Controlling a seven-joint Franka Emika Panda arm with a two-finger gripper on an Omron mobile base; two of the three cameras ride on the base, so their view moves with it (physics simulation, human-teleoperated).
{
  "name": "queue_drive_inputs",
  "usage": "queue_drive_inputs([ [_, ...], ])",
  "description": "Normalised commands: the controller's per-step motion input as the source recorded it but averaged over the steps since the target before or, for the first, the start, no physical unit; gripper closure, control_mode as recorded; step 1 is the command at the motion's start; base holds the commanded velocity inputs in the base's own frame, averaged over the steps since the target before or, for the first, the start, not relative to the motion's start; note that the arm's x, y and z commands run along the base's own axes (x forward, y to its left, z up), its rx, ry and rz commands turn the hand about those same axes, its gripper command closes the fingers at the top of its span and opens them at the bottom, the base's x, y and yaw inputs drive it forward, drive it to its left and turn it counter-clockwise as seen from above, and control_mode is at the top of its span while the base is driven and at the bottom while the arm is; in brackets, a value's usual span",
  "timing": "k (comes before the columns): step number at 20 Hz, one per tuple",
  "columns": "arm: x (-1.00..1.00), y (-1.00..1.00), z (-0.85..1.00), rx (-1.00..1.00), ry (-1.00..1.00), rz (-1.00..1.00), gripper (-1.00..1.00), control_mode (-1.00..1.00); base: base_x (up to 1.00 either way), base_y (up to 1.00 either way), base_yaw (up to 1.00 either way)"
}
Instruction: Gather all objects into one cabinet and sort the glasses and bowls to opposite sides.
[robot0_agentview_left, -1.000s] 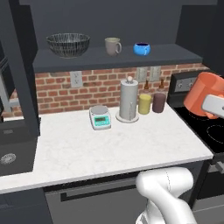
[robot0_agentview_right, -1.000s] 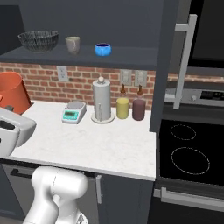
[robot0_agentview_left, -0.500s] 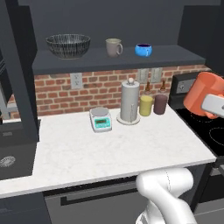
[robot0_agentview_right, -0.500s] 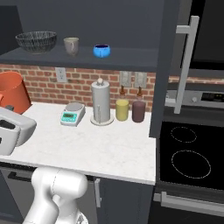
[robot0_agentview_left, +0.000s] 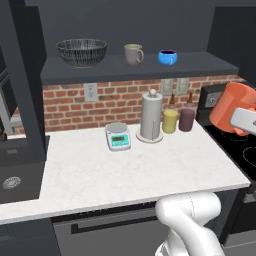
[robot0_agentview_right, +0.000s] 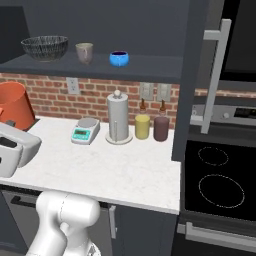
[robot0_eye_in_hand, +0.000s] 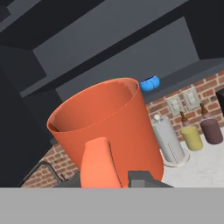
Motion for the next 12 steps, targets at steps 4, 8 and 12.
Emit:
queue_drive_inputs([
  [4,0.00,0.00,0.00,0.00,0.00,0.00,1.00,1.00,0.18,0.00,0.00],
  [8,0.11,0.00,0.00,0.02,0.00,0.00,1.00,-1.00,0.26,-0.02,0.00],
  [12,0.64,-0.15,0.12,0.11,0.00,0.00,1.00,-1.00,0.00,0.00,0.00],
])
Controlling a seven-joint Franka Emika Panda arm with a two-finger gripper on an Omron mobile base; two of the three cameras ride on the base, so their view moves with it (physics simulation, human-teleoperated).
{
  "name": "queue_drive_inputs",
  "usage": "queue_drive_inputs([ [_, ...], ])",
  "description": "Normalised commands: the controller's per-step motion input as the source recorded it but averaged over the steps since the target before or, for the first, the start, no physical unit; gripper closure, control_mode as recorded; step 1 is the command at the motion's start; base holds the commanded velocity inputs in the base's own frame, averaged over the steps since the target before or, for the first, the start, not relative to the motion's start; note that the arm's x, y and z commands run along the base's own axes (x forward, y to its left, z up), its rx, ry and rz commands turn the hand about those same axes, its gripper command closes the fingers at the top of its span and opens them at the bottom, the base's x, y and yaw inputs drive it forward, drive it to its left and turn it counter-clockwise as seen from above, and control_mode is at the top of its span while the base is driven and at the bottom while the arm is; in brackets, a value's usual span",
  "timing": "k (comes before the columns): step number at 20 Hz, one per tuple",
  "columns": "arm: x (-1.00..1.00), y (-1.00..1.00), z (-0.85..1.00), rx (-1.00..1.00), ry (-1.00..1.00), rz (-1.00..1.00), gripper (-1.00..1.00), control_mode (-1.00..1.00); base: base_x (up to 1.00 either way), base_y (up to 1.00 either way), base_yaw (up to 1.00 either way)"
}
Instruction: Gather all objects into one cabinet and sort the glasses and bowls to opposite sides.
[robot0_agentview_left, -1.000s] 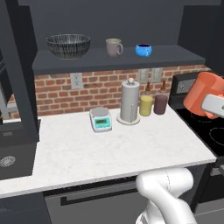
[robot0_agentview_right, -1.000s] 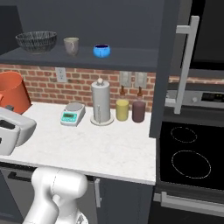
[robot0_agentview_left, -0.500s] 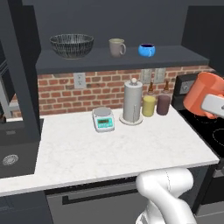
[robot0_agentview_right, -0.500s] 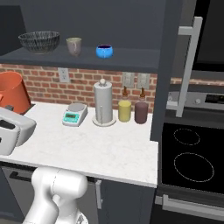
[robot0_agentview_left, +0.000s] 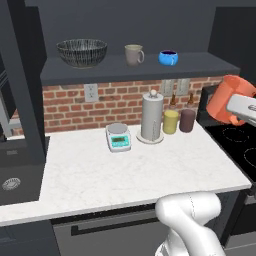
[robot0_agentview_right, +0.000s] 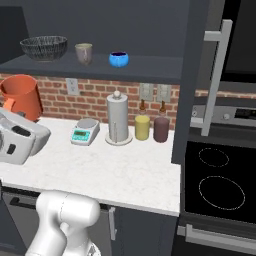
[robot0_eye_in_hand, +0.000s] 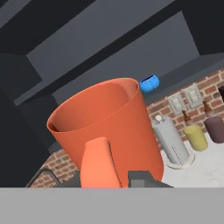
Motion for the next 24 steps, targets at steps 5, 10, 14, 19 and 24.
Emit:
queue_drive_inputs([
  [5,0.94,-0.25,0.17,0.11,0.00,0.00,1.00,-1.00,0.00,0.00,0.00],
  [10,0.96,-0.09,0.18,0.04,0.00,-0.04,1.00,-1.00,0.00,0.00,0.00],
  [14,0.24,0.11,-0.04,-0.01,0.02,0.08,1.00,-1.00,0.00,0.00,0.00],
  [19,0.48,-0.05,0.11,-0.02,0.00,0.01,1.00,-1.00,0.00,0.00,0.00],
  [24,0.34,0.03,0.09,0.00,0.01,-0.03,1.00,-1.00,0.00,0.00,0.00],
])
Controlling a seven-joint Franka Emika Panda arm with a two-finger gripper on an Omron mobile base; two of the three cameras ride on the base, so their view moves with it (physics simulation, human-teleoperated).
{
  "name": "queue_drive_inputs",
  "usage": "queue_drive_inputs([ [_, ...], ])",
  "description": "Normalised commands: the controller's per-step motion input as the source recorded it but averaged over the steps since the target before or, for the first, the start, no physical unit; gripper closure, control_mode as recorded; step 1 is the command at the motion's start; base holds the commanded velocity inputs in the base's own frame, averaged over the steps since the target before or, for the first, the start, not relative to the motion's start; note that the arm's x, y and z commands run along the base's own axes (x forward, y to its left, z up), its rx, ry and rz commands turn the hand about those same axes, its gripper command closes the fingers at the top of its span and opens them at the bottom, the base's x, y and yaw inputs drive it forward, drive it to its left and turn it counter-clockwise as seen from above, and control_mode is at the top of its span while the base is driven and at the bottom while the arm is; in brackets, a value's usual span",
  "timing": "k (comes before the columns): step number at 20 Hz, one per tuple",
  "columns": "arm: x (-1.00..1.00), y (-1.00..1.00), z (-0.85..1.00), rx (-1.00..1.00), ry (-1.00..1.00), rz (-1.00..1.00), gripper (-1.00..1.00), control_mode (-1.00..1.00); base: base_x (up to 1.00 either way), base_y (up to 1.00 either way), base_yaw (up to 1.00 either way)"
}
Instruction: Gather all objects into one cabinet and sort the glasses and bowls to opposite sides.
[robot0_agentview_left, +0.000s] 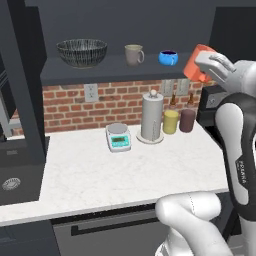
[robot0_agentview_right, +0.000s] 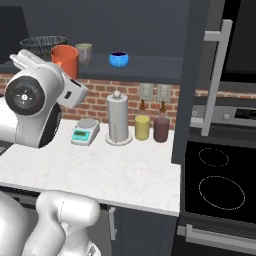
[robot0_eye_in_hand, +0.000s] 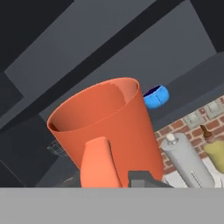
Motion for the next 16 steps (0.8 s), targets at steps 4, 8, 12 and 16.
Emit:
queue_drive_inputs([
  [4,0.26,0.00,0.00,0.00,0.03,-0.01,1.00,-1.00,0.00,0.00,0.00],
  [8,0.56,-0.10,0.00,-0.05,0.10,-0.10,1.00,-1.00,0.00,0.00,0.00],
  [12,0.37,-0.01,0.00,-0.09,0.17,-0.07,1.00,-1.00,0.00,0.00,0.00],
  [16,0.23,0.00,-0.08,0.00,0.19,0.00,1.00,-1.00,0.00,0.00,0.00],
])
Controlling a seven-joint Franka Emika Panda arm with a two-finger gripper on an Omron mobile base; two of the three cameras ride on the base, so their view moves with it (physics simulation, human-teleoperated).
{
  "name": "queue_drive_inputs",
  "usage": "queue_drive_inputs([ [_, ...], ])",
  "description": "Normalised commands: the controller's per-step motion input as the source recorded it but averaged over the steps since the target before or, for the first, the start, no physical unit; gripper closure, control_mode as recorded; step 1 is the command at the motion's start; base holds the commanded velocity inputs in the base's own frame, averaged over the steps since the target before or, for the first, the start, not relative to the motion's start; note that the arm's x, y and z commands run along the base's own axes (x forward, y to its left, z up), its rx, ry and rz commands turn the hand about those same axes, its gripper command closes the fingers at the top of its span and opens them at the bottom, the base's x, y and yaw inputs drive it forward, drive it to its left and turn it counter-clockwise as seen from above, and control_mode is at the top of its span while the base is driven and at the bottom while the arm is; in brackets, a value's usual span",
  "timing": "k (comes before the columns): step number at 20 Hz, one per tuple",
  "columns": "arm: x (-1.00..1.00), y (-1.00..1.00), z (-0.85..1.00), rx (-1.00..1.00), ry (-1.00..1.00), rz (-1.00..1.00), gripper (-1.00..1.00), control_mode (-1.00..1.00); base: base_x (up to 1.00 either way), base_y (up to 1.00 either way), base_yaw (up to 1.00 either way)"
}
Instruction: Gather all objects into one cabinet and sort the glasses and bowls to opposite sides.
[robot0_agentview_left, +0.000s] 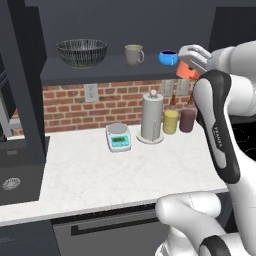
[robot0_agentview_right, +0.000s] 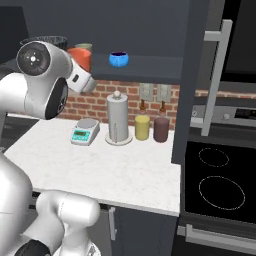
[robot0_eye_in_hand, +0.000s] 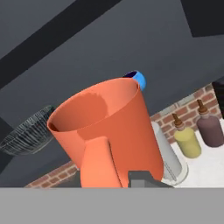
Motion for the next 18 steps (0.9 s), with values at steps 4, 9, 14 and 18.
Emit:
queue_drive_inputs([
  [4,0.46,0.00,0.00,-0.01,0.10,0.00,1.00,-1.00,0.00,0.00,0.00],
  [9,0.34,0.02,0.00,-0.02,0.06,0.00,1.00,-1.00,0.00,0.00,0.00],
  [14,0.32,0.04,-0.06,-0.01,0.07,0.00,1.00,-1.00,0.00,0.00,0.00],
  [18,0.41,-0.04,-0.09,-0.06,0.01,0.00,1.00,-1.00,0.00,0.00,0.00],
])
